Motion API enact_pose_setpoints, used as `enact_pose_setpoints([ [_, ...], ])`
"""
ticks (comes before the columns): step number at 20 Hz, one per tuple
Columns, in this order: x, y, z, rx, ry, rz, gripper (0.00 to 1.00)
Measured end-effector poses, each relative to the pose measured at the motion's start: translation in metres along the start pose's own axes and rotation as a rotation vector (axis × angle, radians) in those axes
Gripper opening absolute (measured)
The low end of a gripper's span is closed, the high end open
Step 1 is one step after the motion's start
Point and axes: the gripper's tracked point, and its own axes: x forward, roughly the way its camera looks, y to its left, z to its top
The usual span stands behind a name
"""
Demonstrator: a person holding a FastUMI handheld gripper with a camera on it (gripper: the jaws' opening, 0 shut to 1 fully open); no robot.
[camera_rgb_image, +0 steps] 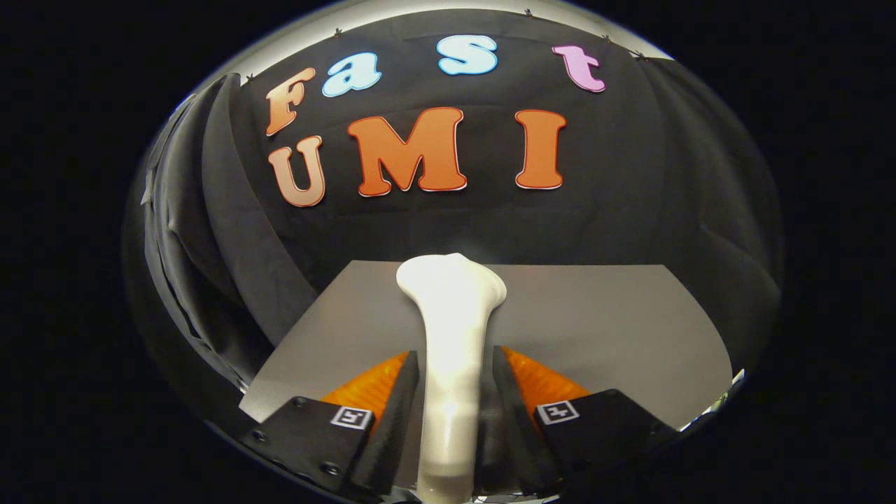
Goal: Iron the clothes twice with a garment steamer, once on the left side and once on the right side.
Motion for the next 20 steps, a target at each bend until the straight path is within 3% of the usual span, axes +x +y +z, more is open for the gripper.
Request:
enact_pose_setpoints([
  [1,0.006,0.001,-0.003,-0.008,0.016,0.005,0.57],
  [6,0.008,0.002,-0.015,0.001,0.007,0.04,0.56],
  [11,0.003,0.004,-0.012,-0.066,-0.018,-0.005,0.46],
  [15,-0.02,0.005,0.007,-0.048,-0.139,-0.005,0.45],
  [20,-0.081,0.022,0.025,-0.073,-0.338,-0.046,0.45],
])
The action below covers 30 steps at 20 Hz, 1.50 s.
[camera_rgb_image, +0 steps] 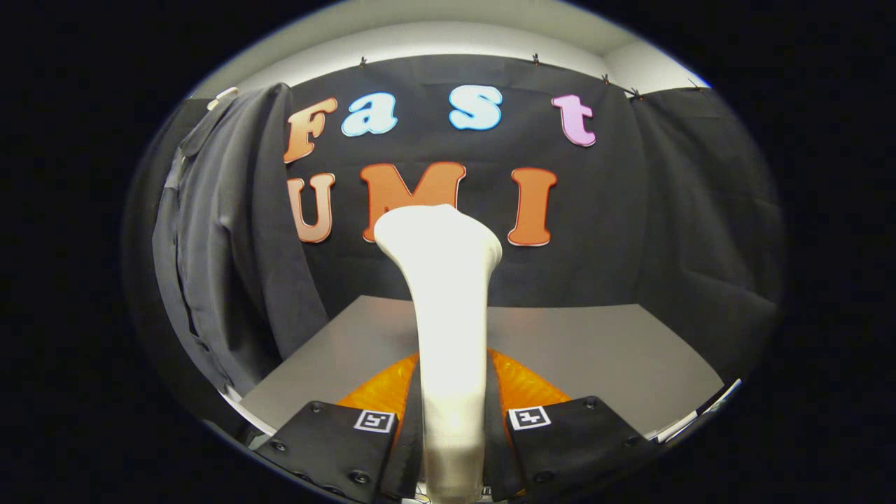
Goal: Iron the clothes twice with a garment steamer, once on the left side and once on the right side.
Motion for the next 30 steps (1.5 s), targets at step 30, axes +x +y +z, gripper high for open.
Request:
enact_pose_setpoints([
  [30,-0.225,0.266,0.038,0.024,-0.426,-0.127,0.44],
])
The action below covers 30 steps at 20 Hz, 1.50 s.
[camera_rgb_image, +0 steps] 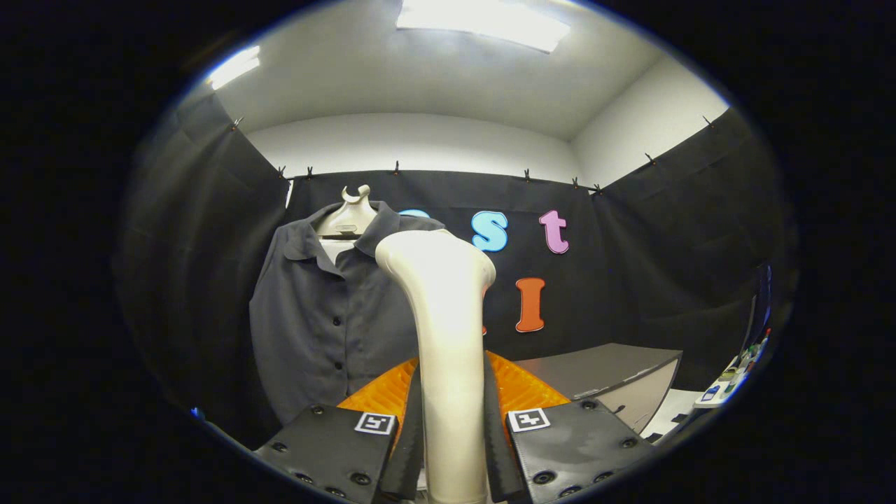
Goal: Iron the clothes twice with a garment steamer, once on the left side and once on the right side.
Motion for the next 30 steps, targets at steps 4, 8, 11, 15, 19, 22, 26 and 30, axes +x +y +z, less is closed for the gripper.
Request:
enact_pose_setpoints([
  [4,0.009,0.014,-0.004,-0.015,0.002,0.017,0.44],
  [8,0.023,0.028,-0.016,-0.014,0.027,0.039,0.44],
  [11,0.035,0.042,-0.02,-0.019,0.033,0.056,0.45],
  [15,0.057,0.06,-0.019,-0.054,0.021,0.061,0.45],
  [19,0.078,0.079,-0.026,-0.079,0.027,0.077,0.45],
  [22,0.098,0.079,-0.028,-0.1,0.021,0.05,0.45],
  [26,0.119,0.076,-0.033,-0.12,0.019,0.021,0.45],
  [30,0.137,0.072,-0.045,-0.148,0.032,-0.006,0.45],
])
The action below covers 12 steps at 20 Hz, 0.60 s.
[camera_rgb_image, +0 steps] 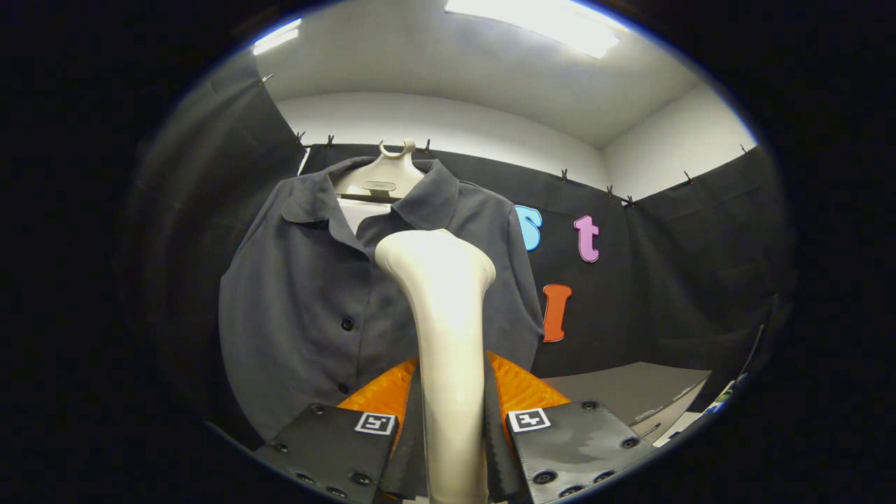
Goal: Iron the clothes twice with a garment steamer, once on the left side and once on the right side.
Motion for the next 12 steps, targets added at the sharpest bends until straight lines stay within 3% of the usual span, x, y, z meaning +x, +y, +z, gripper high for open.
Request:
enact_pose_setpoints([
  [12,-0.012,0.009,-0.081,-0.033,0.135,0.012,0.45],
])
